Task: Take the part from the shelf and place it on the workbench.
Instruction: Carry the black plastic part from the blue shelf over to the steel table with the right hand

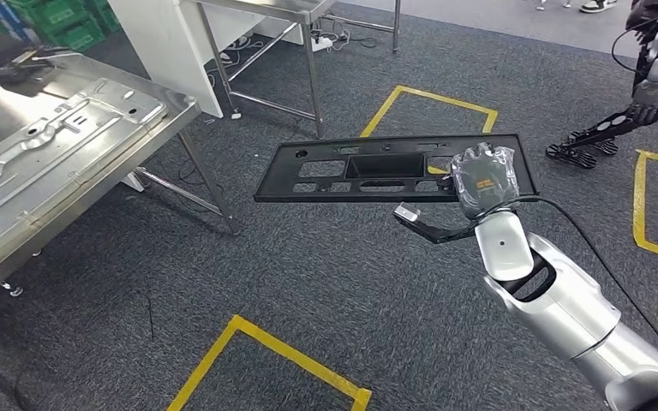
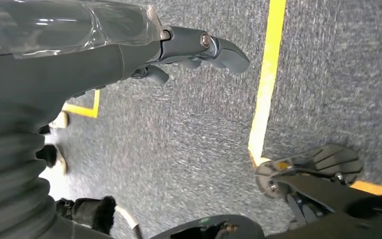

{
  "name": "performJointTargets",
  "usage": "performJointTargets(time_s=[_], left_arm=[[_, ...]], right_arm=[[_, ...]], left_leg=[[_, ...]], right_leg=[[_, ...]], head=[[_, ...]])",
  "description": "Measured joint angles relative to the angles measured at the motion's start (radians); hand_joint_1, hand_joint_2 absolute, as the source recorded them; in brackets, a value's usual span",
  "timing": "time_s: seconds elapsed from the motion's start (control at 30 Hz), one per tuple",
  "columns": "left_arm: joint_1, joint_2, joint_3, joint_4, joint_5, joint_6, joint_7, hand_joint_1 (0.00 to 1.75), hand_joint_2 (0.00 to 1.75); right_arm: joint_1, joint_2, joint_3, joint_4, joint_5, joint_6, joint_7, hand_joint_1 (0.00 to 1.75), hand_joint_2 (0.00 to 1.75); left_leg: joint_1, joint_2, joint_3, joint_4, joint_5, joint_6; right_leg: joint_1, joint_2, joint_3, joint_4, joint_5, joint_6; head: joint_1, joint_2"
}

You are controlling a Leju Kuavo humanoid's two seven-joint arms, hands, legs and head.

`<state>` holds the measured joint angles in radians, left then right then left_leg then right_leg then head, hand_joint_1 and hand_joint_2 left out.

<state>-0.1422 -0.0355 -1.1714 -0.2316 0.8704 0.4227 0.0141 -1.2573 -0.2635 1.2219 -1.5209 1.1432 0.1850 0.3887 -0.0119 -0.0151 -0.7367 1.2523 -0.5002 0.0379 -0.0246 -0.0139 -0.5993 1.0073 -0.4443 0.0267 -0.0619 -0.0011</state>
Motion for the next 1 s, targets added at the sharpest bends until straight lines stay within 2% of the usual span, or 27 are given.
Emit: performJointTargets(time_s=[0.03, 0.07, 0.1, 0.13, 0.17, 0.2, 0.23, 0.3, 0.33, 0.4, 0.43, 0.47, 0.5, 0.53, 0.57, 0.6, 0.63, 0.67, 0.7, 0.73, 0.8, 0.83, 0.9, 0.97, 1.0], left_arm=[[-0.001, 0.000, 0.000, 0.000, 0.000, 0.000, 0.000, 0.00, 1.75], [-0.001, 0.000, 0.001, 0.000, 0.000, 0.000, 0.000, 0.00, 1.75], [0.000, 0.000, 0.001, 0.000, 0.000, 0.000, 0.000, 0.00, 1.75], [-0.001, 0.000, 0.001, 0.000, 0.000, 0.000, 0.000, 0.00, 1.75], [-0.002, 0.001, 0.001, 0.000, -0.001, 0.001, 0.000, 0.00, 1.75], [-0.004, 0.002, 0.001, 0.000, -0.001, 0.001, 0.000, 0.00, 1.75], [-0.006, 0.004, 0.001, 0.000, -0.001, 0.002, 0.000, 0.00, 1.75], [-0.007, 0.005, 0.001, 0.000, -0.001, 0.001, 0.000, 0.00, 1.75], [-0.005, 0.005, 0.001, 0.000, -0.001, 0.001, 0.000, 0.00, 1.75], [-0.003, 0.005, 0.001, 0.000, -0.001, 0.000, 0.000, 0.00, 1.75], [-0.004, 0.004, 0.001, 0.000, -0.001, 0.000, 0.000, 0.00, 1.75], [-0.007, 0.003, 0.001, 0.000, -0.001, 0.000, 0.001, 0.00, 1.75], [-0.008, 0.002, 0.001, 0.000, -0.001, 0.000, 0.001, 0.00, 1.75], [-0.007, 0.000, 0.001, 0.000, -0.001, 0.000, 0.001, 0.00, 1.75], [-0.006, -0.001, 0.001, 0.000, -0.001, -0.001, 0.001, 0.00, 1.75], [-0.005, -0.002, 0.001, 0.000, 0.000, -0.001, 0.001, 0.00, 1.75], [-0.005, -0.002, 0.001, 0.000, 0.000, -0.001, 0.001, 0.00, 1.75], [-0.006, -0.002, 0.002, 0.000, 0.000, 0.000, 0.000, 0.00, 1.75], [-0.006, 0.000, 0.002, 0.000, 0.000, 0.000, 0.000, 0.00, 1.75], [-0.007, 0.000, 0.002, 0.001, 0.000, 0.001, -0.001, 0.00, 1.75], [-0.005, 0.002, 0.002, 0.001, 0.000, 0.002, -0.001, 0.00, 1.75], [-0.003, 0.001, 0.002, 0.000, 0.000, 0.002, -0.001, 0.00, 1.75], [0.001, 0.001, 0.002, 0.000, 0.000, 0.003, -0.001, 0.00, 1.75], [-0.002, 0.000, 0.002, 0.000, 0.000, 0.003, -0.002, 0.00, 1.75], [-0.003, 0.000, 0.002, 0.000, 0.000, 0.003, -0.002, 0.00, 1.75]], right_arm=[[0.001, 0.000, 0.000, 0.000, 0.000, 0.000, -0.001, 1.75, 1.75], [0.001, 0.000, 0.001, 0.000, 0.000, 0.000, -0.001, 1.75, 1.75], [0.001, 0.000, 0.001, 0.000, 0.000, 0.000, -0.002, 1.75, 1.75], [0.001, 0.000, 0.000, 0.000, 0.000, 0.000, -0.002, 1.75, 1.75], [-0.001, 0.000, -0.001, -0.001, 0.000, 0.000, -0.001, 1.75, 1.75], [-0.002, -0.001, -0.002, -0.001, -0.001, 0.000, 0.000, 1.75, 1.75], [-0.003, -0.002, -0.002, -0.002, -0.002, 0.000, 0.001, 1.75, 1.75], [-0.003, -0.002, -0.003, -0.003, -0.003, 0.000, 0.002, 1.75, 1.75], [-0.002, -0.003, -0.005, -0.004, -0.003, -0.001, 0.002, 1.75, 1.75], [-0.001, -0.002, -0.007, -0.007, -0.003, -0.001, 0.003, 1.75, 1.75], [-0.001, -0.005, -0.008, -0.008, -0.003, -0.001, 0.004, 1.75, 1.75], [0.000, -0.006, -0.008, -0.009, -0.003, -0.001, 0.005, 1.75, 1.75], [0.002, -0.008, -0.008, -0.010, -0.004, -0.001, 0.006, 1.75, 1.75], [0.005, -0.010, -0.007, -0.010, -0.004, -0.001, 0.006, 1.75, 1.75], [0.008, -0.010, -0.006, -0.010, -0.004, 0.000, 0.006, 1.75, 1.75], [0.009, -0.010, -0.005, -0.010, -0.004, 0.000, 0.006, 1.75, 1.75], [0.010, -0.011, -0.004, -0.010, -0.003, 0.000, 0.006, 1.75, 1.75], [0.008, -0.013, -0.004, -0.010, -0.003, 0.001, 0.006, 1.75, 1.75], [0.005, -0.015, -0.004, -0.011, -0.003, 0.001, 0.007, 1.75, 1.75], [0.004, -0.015, -0.005, -0.011, -0.003, 0.001, 0.007, 1.75, 1.75], [0.001, -0.014, -0.007, -0.012, -0.002, 0.002, 0.007, 1.75, 1.75], [-0.001, -0.013, -0.007, -0.012, -0.002, 0.003, 0.006, 1.75, 1.75], [-0.007, -0.010, -0.007, -0.013, -0.001, 0.004, 0.005, 1.75, 1.75], [-0.013, -0.007, -0.008, -0.013, 0.000, 0.004, 0.004, 1.75, 1.75], [-0.016, -0.007, -0.008, -0.013, 0.000, 0.004, 0.004, 1.75, 1.75]], left_leg=[[0.000, 0.001, -0.019, 0.020, 0.005, 0.003], [-0.003, 0.003, -0.017, -0.001, 0.028, 0.010], [-0.008, 0.007, 0.005, -0.057, 0.065, 0.021], [-0.018, 0.022, 0.037, -0.134, 0.105, 0.034], [-0.030, 0.043, 0.070, -0.202, 0.132, 0.047], [-0.040, 0.062, 0.095, -0.251, 0.146, 0.058], [-0.048, 0.075, 0.109, -0.278, 0.147, 0.065], [-0.053, 0.064, 0.125, -0.300, 0.142, 0.069], [-0.050, 0.053, 0.139, -0.315, 0.146, 0.068], [-0.040, 0.033, 0.166, -0.342, 0.156, 0.065], [-0.036, 0.023, 0.172, -0.348, 0.159, 0.062], [-0.032, 0.011, 0.175, -0.348, 0.158, 0.063], [-0.030, -0.001, 0.177, -0.348, 0.156, 0.063], [-0.026, -0.015, 0.178, -0.346, 0.154, 0.060], [-0.021, -0.029, 0.179, -0.342, 0.149, 0.056], [-0.015, -0.044, 0.179, -0.333, 0.143, 0.048], [-0.009, -0.059, 0.176, -0.319, 0.134, 0.038], [-0.005, -0.073, 0.167, -0.299, 0.122, 0.027], [-0.003, -0.085, 0.156, -0.280, 0.111, 0.019], [-0.002, -0.095, 0.145, -0.267, 0.102, 0.014], [0.000, -0.105, 0.132, -0.258, 0.094, 0.010], [0.001, -0.098, 0.127, -0.253, 0.090, 0.007], [0.003, -0.053, 0.102, -0.197, 0.060, -0.003], [0.004, -0.003, 0.040, -0.073, 0.002, -0.012], [0.004, 0.006, 0.006, -0.008, -0.022, -0.012]], right_leg=[[0.003, -0.011, 0.005, 0.000, -0.005, -0.001], [0.006, -0.022, 0.011, 0.000, -0.010, -0.001], [0.009, -0.033, 0.020, -0.001, -0.016, -0.002], [0.012, -0.045, 0.030, -0.002, -0.022, -0.002], [0.014, -0.056, 0.039, -0.005, -0.027, -0.001], [0.015, -0.066, 0.046, -0.008, -0.031, 0.001], [0.015, -0.076, 0.050, -0.011, -0.034, 0.003], [0.015, -0.096, 0.059, -0.020, -0.038, 0.009], [0.015, -0.093, 0.066, -0.020, -0.042, 0.011], [0.015, -0.049, 0.054, 0.028, -0.066, 0.017], [0.013, -0.019, 0.025, 0.087, -0.088, 0.020], [0.012, 0.001, -0.016, 0.156, -0.111, 0.024], [0.010, 0.010, -0.057, 0.218, -0.127, 0.029], [0.007, 0.013, -0.087, 0.252, -0.126, 0.035], [0.003, 0.013, -0.097, 0.245, -0.105, 0.042], [-0.004, 0.017, -0.087, 0.199, -0.067, 0.052], [-0.015, 0.030, -0.064, 0.132, -0.026, 0.066], [-0.024, 0.048, -0.042, 0.074, 0.001, 0.076], [-0.030, 0.062, -0.028, 0.037, 0.015, 0.076], [-0.033, 0.068, -0.023, 0.023, 0.015, 0.070], [-0.032, 0.047, -0.027, 0.028, 0.008, 0.047], [-0.030, 0.034, -0.028, 0.029, 0.006, 0.041], [-0.026, 0.013, -0.028, 0.030, 0.005, 0.033], [-0.019, -0.007, -0.026, 0.029, 0.004, 0.033], [-0.015, -0.017, -0.025, 0.029, 0.002, 0.035]], head=[[0.000, 0.000], [0.000, 0.000], [0.000, 0.000], [0.000, 0.000], [0.000, 0.000], [0.000, 0.000], [0.000, 0.000], [0.000, 0.000], [0.000, 0.000], [0.000, 0.000], [0.001, 0.000], [0.001, 0.000], [0.001, 0.000], [0.001, 0.000], [0.001, 0.000], [0.001, 0.000], [0.001, 0.000], [0.001, 0.000], [0.000, 0.000], [0.000, 0.000], [-0.001, 0.000], [-0.001, 0.000], [-0.002, 0.000], [-0.004, 0.000], [-0.003, 0.000]])
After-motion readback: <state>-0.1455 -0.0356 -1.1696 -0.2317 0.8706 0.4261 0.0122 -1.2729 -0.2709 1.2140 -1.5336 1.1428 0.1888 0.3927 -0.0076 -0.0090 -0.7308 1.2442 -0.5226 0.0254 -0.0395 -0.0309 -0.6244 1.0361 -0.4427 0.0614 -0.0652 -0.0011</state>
